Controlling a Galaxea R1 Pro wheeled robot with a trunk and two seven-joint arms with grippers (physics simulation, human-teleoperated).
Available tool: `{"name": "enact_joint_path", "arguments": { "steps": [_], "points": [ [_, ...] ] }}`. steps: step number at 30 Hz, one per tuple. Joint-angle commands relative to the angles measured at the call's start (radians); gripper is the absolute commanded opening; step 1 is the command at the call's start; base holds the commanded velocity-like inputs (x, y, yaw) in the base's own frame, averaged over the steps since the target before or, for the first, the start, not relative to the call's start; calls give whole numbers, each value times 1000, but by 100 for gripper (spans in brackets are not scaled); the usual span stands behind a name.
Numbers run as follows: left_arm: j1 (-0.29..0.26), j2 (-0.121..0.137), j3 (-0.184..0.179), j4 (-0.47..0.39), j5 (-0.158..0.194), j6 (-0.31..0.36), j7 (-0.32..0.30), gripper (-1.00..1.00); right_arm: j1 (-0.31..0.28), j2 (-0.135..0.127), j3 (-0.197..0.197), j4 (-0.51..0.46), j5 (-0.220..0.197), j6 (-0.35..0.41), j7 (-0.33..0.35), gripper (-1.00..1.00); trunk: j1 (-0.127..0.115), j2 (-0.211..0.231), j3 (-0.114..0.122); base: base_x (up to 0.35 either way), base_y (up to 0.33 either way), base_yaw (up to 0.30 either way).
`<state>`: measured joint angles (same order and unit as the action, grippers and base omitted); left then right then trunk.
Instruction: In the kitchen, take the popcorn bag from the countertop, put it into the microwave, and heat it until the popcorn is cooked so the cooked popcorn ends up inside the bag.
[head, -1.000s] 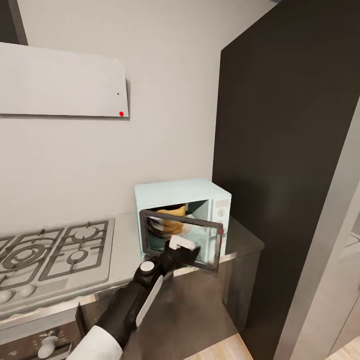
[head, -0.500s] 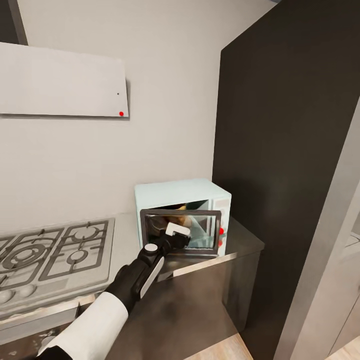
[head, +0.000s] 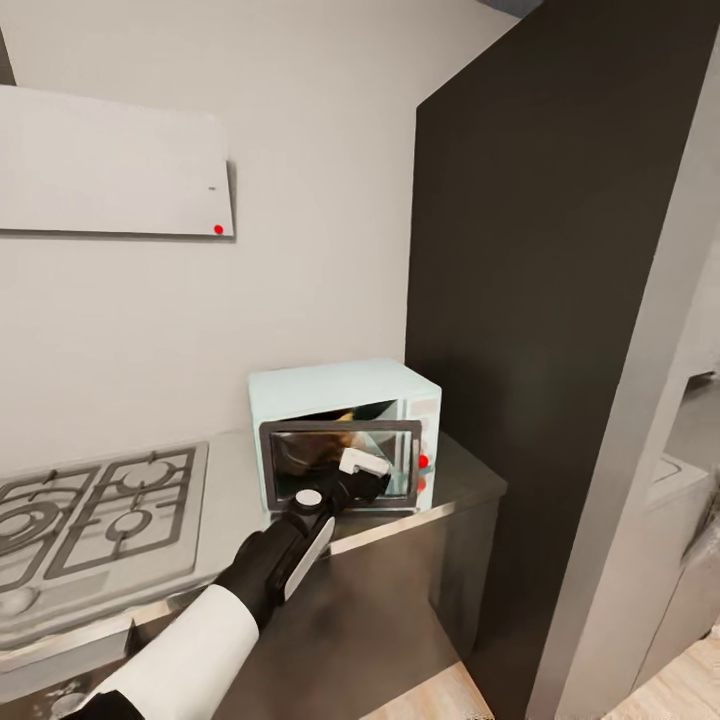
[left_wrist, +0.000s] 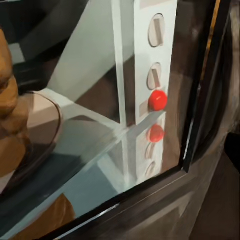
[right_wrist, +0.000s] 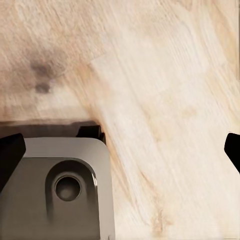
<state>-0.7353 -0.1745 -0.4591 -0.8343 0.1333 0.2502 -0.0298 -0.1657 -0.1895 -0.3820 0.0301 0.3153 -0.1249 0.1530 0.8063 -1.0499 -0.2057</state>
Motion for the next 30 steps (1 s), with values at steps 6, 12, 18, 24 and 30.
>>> {"name": "enact_joint_path", "arguments": {
  "steps": [6,12,18,24,30],
  "points": [
    [-1,0,0,-2,9,6,-1,100,-1,-1,-8,3,8,-7,2,100,0,-1,-1,154,0,-105],
    [-1,0,0,0,9,6,-1,100,-1,-2,-8,3,8,-7,2,100,0,-1,-1,311,0,-2],
    [-1,0,0,-2,9,6,-1,100,-1,-2,-8,2,8,-8,2,100,0,-1,-1,147,0,0],
    [-1,0,0,-2,12,6,-1,100,-1,-4,-8,2,8,-11,2,100,0,-1,-1,-52,0,0],
    [-1,0,0,2,64,7,-1,100,-1,-3,-8,2,9,-12,2,100,0,-1,-1,-308,0,0]
  ]
}}
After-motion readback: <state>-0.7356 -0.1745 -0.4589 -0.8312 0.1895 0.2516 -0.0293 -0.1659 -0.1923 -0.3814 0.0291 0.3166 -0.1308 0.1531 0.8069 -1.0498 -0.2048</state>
